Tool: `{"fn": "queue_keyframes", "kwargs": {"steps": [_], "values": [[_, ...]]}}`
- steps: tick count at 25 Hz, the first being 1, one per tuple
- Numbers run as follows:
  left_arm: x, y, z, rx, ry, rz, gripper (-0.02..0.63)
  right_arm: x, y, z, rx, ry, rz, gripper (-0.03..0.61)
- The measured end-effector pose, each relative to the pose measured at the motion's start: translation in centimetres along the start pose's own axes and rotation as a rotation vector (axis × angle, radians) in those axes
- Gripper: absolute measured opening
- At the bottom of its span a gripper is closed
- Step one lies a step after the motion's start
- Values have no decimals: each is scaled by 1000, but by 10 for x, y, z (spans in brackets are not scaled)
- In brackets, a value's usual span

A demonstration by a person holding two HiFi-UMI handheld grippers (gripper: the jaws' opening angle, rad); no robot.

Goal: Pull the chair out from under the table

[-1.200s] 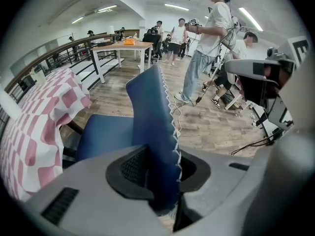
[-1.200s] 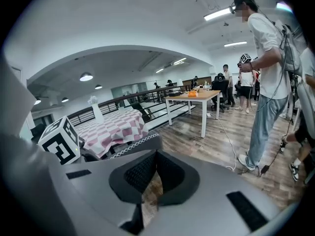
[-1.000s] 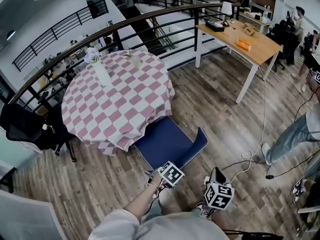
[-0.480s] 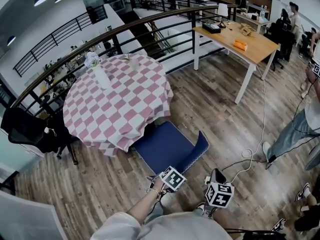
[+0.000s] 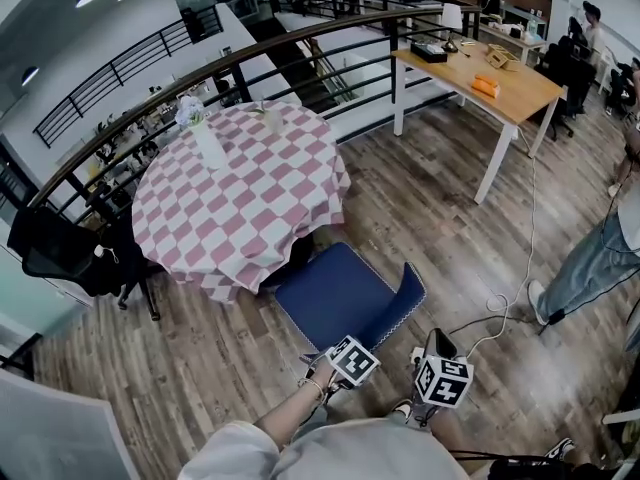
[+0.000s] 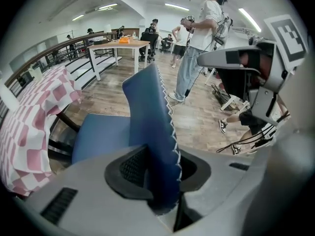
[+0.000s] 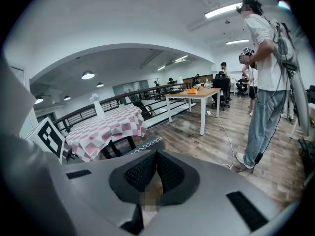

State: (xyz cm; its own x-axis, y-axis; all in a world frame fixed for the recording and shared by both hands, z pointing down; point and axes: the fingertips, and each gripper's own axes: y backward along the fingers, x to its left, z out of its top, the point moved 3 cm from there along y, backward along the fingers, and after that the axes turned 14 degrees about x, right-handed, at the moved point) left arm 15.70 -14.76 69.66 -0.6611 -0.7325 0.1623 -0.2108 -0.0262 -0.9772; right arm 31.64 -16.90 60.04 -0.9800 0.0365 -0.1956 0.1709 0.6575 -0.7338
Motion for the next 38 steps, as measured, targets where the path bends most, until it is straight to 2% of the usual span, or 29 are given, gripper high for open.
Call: {"fn": "queue_keyframes", "kwargs": {"steps": [15,21,29,38], "values": [[-51,-5,-7,-5,-3,-66,117,-22,2,-9,1,-52,2,17],[-63,-7,-13,22,-8,-80,123,-26,-3,-6,0,-54,4,17],[-65,-13,-7,-42,-20,-100,146,-35,-9,-10,21,-61,-3,17],[-67,-6,-10,-21,-17,-134,193,-33,-12,-1,26,-44,-5,17]]}}
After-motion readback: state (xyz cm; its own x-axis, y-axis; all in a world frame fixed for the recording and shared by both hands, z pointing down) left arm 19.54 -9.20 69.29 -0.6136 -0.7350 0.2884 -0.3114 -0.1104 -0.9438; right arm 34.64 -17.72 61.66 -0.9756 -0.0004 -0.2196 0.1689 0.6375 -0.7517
